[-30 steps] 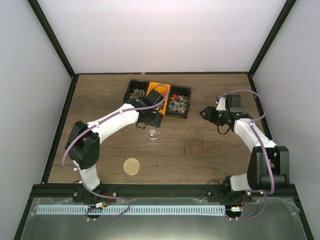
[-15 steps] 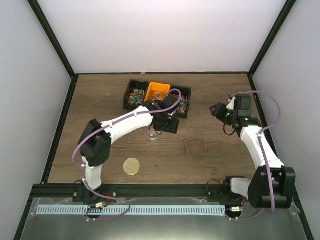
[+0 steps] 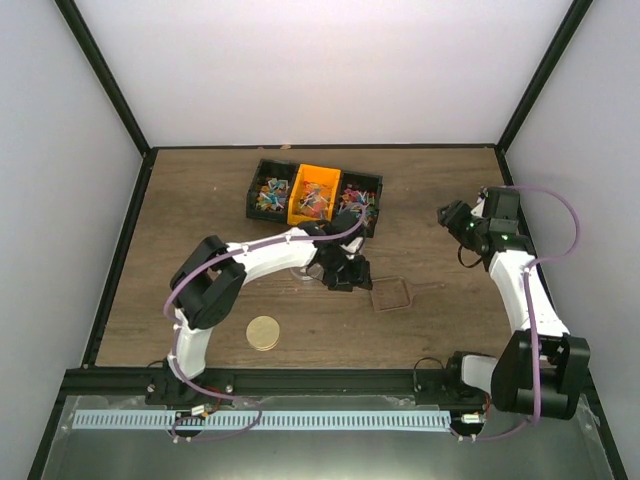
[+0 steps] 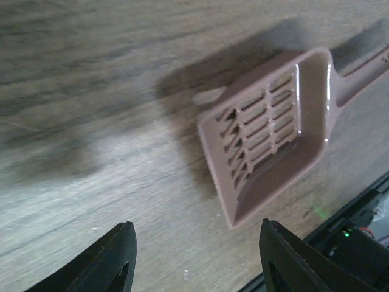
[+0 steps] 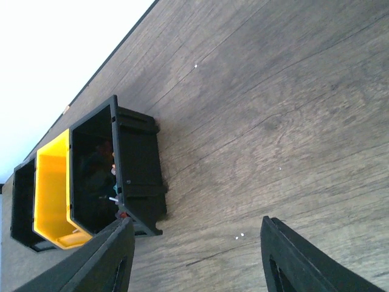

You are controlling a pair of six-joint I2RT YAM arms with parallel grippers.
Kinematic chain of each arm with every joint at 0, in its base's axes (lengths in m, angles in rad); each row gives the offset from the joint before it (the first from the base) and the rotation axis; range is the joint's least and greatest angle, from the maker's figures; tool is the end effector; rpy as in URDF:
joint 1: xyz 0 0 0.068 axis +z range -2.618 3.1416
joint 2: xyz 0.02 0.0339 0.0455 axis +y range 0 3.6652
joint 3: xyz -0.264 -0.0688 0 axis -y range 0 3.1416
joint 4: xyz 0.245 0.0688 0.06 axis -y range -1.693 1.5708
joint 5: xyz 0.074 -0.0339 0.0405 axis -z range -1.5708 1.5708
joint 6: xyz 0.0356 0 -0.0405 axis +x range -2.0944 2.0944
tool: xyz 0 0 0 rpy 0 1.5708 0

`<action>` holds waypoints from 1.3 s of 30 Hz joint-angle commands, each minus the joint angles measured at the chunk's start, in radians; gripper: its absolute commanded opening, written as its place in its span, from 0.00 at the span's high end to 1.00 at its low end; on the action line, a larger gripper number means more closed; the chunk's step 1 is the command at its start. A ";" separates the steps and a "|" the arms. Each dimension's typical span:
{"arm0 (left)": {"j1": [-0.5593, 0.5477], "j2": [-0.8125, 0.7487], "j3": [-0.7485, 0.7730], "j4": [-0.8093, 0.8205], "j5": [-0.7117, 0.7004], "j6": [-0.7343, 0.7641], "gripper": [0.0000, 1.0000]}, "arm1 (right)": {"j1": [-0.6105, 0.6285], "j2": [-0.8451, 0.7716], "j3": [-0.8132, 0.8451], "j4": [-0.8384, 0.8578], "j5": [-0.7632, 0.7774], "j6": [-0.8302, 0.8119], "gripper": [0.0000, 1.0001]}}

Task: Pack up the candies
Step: Pick up the spatula from the center of the board.

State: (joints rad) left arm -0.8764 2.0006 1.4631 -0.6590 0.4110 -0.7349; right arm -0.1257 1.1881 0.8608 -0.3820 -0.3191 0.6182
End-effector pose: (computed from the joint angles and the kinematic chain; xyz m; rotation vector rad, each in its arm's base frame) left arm 0.2515 -0.3243 0.1803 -0.3287 -2.9710 0.8392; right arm 0.2539 -0.0208 0.2662 0.6797 2.2118 0.6186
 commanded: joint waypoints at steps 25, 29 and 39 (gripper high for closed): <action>-0.009 0.220 0.094 0.145 0.203 -0.119 0.75 | -0.038 0.068 0.015 0.027 -0.068 -0.025 0.42; -0.007 0.234 0.094 0.160 0.218 -0.135 0.87 | -0.038 0.072 0.003 0.025 -0.079 -0.039 0.44; 0.055 0.161 0.120 0.176 0.231 -0.040 0.96 | -0.038 0.086 0.025 0.009 -0.126 -0.064 0.49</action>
State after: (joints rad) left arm -0.8719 2.2086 1.5707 -0.4736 0.6571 -0.8394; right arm -0.1493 1.2728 0.8619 -0.3668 -0.4011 0.5770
